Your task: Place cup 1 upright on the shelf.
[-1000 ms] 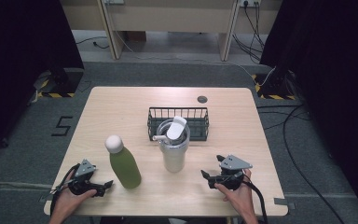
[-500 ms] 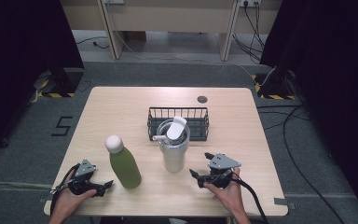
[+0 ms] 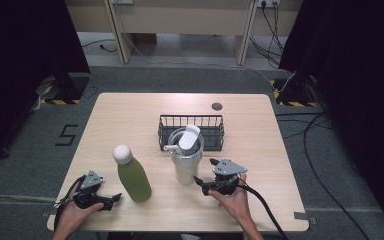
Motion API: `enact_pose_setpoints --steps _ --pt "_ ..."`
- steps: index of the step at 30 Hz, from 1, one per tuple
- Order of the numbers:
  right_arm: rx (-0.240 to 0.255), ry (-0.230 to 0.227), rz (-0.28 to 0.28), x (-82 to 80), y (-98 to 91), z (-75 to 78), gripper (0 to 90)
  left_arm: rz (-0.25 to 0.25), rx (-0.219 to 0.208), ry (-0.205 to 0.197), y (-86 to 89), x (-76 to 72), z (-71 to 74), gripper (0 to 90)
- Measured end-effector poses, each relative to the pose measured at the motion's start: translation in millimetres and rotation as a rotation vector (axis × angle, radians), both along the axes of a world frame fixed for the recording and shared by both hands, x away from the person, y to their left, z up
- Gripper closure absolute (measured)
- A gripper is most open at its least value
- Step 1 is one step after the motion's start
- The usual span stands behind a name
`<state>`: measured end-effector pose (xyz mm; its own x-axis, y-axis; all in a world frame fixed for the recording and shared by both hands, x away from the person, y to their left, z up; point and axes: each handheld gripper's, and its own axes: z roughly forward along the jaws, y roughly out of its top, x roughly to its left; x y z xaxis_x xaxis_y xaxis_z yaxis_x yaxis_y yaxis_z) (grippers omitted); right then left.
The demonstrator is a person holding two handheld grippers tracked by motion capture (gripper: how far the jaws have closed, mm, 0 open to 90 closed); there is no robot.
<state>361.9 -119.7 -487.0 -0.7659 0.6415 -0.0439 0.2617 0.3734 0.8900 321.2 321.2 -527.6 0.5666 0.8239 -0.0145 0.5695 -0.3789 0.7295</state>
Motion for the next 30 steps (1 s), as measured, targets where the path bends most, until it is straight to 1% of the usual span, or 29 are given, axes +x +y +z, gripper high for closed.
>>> enact_pose_setpoints --steps 1,2,3,5,7,12,16,19,27,30 --pt "-0.005 -0.012 0.012 1.6 5.9 1.6 15.0 0.0 0.0 0.0 0.0 0.0 0.0 0.9" --pt "-0.005 -0.012 0.012 1.6 5.9 1.6 15.0 0.0 -0.001 0.0 0.0 0.0 0.0 0.9" --pt "0.0 -0.02 0.02 3.9 11.6 2.8 15.0 0.0 -0.001 0.0 0.0 0.0 0.0 0.9" --pt "-0.002 -0.022 0.022 4.9 14.4 3.5 14.7 -0.001 0.0 0.001 0.0 0.0 0.0 0.9" --pt "0.002 -0.03 0.042 6.2 22.3 3.2 14.9 -0.001 0.001 0.0 0.0 -0.2 0.0 1.0" --pt "-0.002 -0.03 0.047 8.3 28.8 -0.8 14.8 -0.002 0.001 -0.002 -0.2 -0.3 0.0 1.2" --pt "0.019 -0.027 0.051 10.9 33.2 -4.6 13.9 -0.003 0.001 -0.002 -0.2 -0.3 0.0 1.1" --pt "0.027 -0.043 0.045 12.6 37.1 -7.9 12.3 -0.003 0.001 -0.001 -0.1 -0.3 0.1 1.1" --pt "0.055 -0.047 0.048 20.0 45.1 -12.7 9.6 -0.003 0.0 -0.001 -0.2 -0.3 0.0 1.1" --pt "0.077 -0.054 0.049 22.1 47.8 -15.6 9.1 -0.003 0.001 -0.002 -0.2 -0.3 0.0 1.1"
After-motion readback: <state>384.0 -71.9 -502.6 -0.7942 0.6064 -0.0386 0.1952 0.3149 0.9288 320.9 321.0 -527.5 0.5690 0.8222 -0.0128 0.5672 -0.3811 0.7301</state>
